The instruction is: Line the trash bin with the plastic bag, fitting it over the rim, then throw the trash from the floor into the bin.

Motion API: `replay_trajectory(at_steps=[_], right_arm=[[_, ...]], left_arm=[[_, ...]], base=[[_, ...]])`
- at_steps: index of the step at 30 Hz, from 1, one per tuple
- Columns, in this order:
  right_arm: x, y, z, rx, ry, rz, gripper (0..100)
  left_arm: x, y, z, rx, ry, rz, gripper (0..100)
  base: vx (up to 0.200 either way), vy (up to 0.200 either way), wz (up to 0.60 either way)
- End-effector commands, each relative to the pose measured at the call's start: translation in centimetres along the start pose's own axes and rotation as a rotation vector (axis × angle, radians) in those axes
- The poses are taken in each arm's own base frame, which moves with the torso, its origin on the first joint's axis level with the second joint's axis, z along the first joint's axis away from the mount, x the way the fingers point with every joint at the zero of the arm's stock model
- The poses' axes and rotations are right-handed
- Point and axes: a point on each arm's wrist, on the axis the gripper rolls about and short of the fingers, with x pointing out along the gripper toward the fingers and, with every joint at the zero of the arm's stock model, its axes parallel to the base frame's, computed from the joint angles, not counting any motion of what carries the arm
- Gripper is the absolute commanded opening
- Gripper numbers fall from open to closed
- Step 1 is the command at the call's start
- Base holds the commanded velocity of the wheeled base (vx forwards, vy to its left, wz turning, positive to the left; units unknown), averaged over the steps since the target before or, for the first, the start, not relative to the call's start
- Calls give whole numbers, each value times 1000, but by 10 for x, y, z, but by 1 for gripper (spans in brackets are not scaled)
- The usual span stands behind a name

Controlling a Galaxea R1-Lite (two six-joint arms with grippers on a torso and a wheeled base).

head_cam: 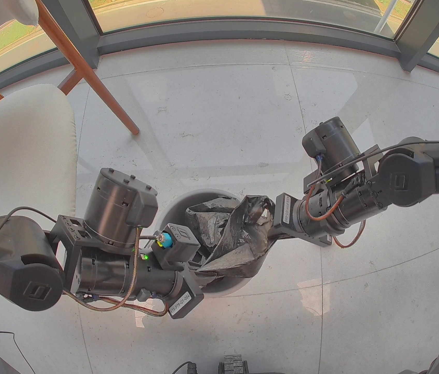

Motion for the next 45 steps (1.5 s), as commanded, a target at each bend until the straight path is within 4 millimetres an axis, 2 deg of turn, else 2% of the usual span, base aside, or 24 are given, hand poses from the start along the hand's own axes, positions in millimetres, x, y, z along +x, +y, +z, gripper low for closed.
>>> replay_trajectory(at_steps=[1,5,8,14,23,24,28,31,35,45], right_arm=[[5,9,9,-104,-66,24,0],[8,10,11,-204,-91,40,0],[19,13,23,-338,-153,62,0],[31,16,36,-360,-252,114,0],[28,9,49,-344,-307,120,0],[27,6,51,-341,-312,114,0],[27,-7,55,-370,-307,88,0],[30,-25,56,-457,-289,33,0],[28,-29,53,-463,-278,28,0],[28,-30,50,-465,-265,34,0]], left_arm=[[3,3,7,-7,-9,29,0],[10,4,4,-12,18,50,0],[13,8,9,-30,27,114,0],[16,11,11,-91,41,193,0],[37,19,28,-134,12,210,0],[41,19,31,-149,7,202,100],[50,10,37,-187,-2,181,100],[54,10,37,-235,2,186,100],[65,12,35,-300,24,229,100],[82,21,52,-350,13,297,100]], base=[[0,0,0],[0,0,0],[0,0,0],[0,0,0],[0,0,0],[0,0,0],[0,0,0],[0,0,0],[0,0,0],[0,0,0]])
